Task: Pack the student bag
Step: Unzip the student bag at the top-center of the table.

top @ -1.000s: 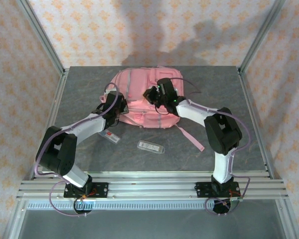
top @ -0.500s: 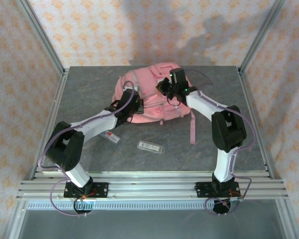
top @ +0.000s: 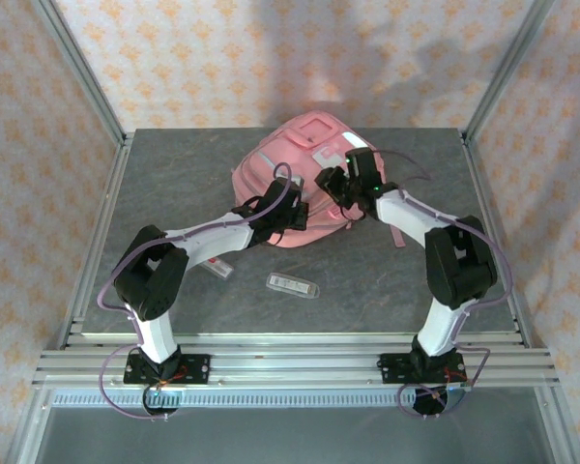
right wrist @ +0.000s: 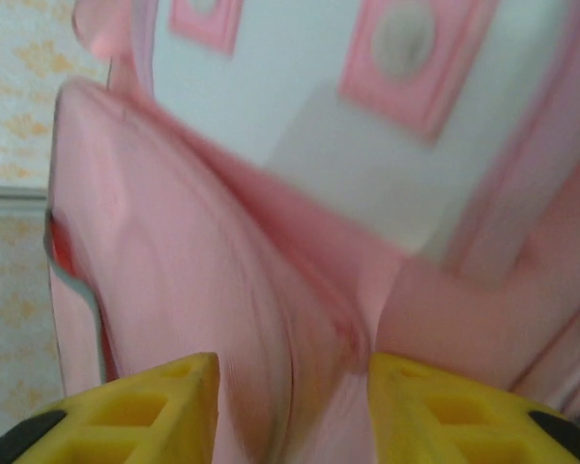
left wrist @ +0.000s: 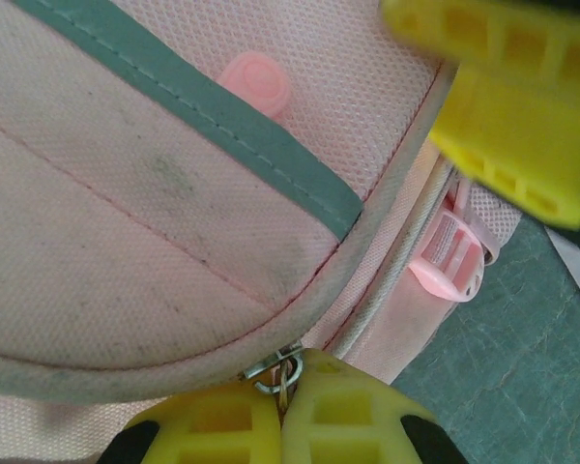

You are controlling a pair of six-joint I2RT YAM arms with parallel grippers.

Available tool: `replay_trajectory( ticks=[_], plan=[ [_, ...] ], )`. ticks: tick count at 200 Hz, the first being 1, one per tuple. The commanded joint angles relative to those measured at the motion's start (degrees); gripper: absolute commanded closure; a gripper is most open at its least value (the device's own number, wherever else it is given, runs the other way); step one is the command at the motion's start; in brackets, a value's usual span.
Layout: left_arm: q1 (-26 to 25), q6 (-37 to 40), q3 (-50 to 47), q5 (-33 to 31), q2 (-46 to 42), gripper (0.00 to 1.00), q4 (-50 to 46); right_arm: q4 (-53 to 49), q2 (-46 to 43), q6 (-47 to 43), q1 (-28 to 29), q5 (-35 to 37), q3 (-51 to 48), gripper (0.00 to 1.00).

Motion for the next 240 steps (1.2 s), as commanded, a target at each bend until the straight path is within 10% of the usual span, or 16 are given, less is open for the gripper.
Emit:
replay_trajectory(
  ticks=[1, 28, 54, 159, 240],
  plan=[
    [-0.2, -0.5, 1.5, -0.3, 0.3, 1.0, -1.3, 2.7, -1.8, 0.8, 1.0, -1.7, -1.3, 0.57],
    [-0.9, -0.5, 1.6, -1.3, 0.3, 1.0, -1.7, 3.2, 0.6, 1.1, 2.6, -1.9, 0.9, 0.61],
    [-1.0, -1.2, 1.1, -3.9, -0.2, 1.0, -3.1, 3.3, 3.0, 1.9, 2.7, -1.5, 2.0, 1.0],
    [10.4, -0.1, -10.9, -7.5, -10.4, 1.0, -5.6, 6.8, -1.0, 2.7, 0.0, 2.1, -3.5, 1.0],
    [0.6, 0.3, -5.0, -0.3, -4.1, 1.0, -4.3, -0.2, 1.3, -2.6, -5.2, 3.9, 7.3, 1.0]
  ],
)
